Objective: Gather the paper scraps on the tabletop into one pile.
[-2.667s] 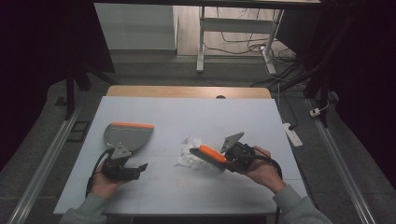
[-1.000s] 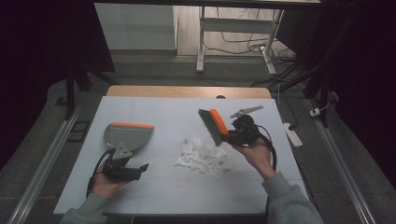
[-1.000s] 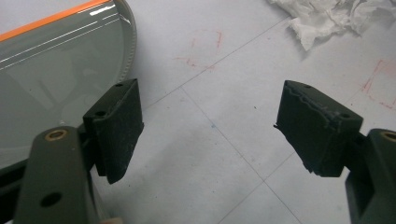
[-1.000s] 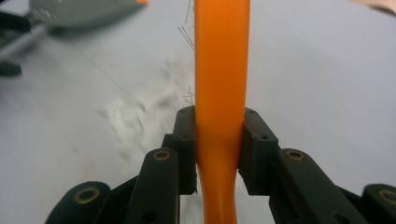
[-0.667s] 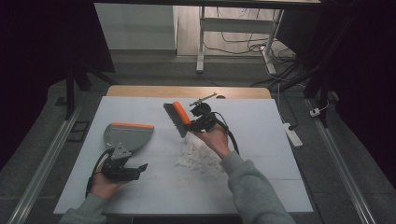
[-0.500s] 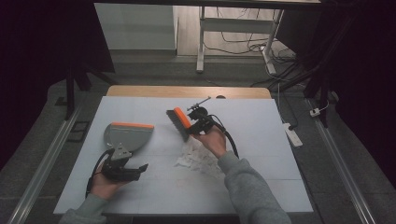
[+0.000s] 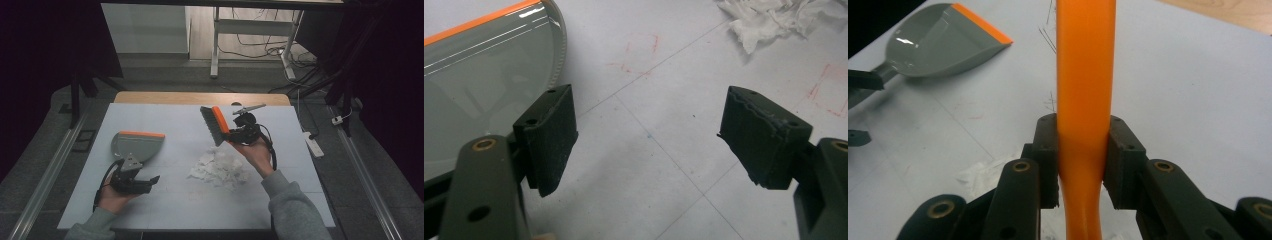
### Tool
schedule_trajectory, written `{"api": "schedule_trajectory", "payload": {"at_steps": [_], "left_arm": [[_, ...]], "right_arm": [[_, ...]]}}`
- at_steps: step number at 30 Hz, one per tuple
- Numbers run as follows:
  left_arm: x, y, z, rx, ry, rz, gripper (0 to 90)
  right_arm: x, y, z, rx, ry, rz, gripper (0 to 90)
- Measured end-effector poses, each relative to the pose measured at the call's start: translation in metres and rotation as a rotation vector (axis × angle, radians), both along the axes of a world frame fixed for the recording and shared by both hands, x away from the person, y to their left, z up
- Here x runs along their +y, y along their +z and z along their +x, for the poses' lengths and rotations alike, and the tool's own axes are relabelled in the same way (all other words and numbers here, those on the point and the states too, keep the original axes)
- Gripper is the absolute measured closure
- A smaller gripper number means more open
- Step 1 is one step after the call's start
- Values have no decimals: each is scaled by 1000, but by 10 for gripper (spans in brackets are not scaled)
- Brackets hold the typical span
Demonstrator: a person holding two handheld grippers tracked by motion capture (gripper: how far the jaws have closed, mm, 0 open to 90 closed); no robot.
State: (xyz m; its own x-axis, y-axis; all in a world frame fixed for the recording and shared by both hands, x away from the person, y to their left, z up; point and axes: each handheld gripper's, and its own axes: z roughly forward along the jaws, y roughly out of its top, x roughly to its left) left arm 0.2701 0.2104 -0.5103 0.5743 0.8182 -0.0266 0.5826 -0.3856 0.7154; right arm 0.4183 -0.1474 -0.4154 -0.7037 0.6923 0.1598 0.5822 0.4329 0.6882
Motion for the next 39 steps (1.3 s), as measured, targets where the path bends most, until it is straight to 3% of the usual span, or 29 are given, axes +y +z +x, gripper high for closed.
{"api": "schedule_trajectory", "payload": {"at_steps": [6,14,24,29,31,33,36,39], "left_arm": [[2,-1,1,1,5,-5,237],[2,-1,2,3,7,-4,237],[1,0,2,-3,8,-4,237],[0,0,3,1,8,-2,237],[-1,0,4,1,4,1,237],[-3,-1,5,5,3,-2,237],[-5,0,6,3,-1,2,237],[-3,0,4,1,1,4,236]], "right_arm": [[-19,7,-10,-15,21,25,711],[-54,-5,-34,-31,32,38,711],[-98,-19,-72,-94,16,44,711],[-114,-27,-79,-75,-13,37,711],[-115,-26,-77,-89,-12,28,711],[-108,-21,-67,-114,5,-23,711],[-84,-15,-35,-135,38,-109,711],[-49,-17,1,-132,90,-211,711]]}}
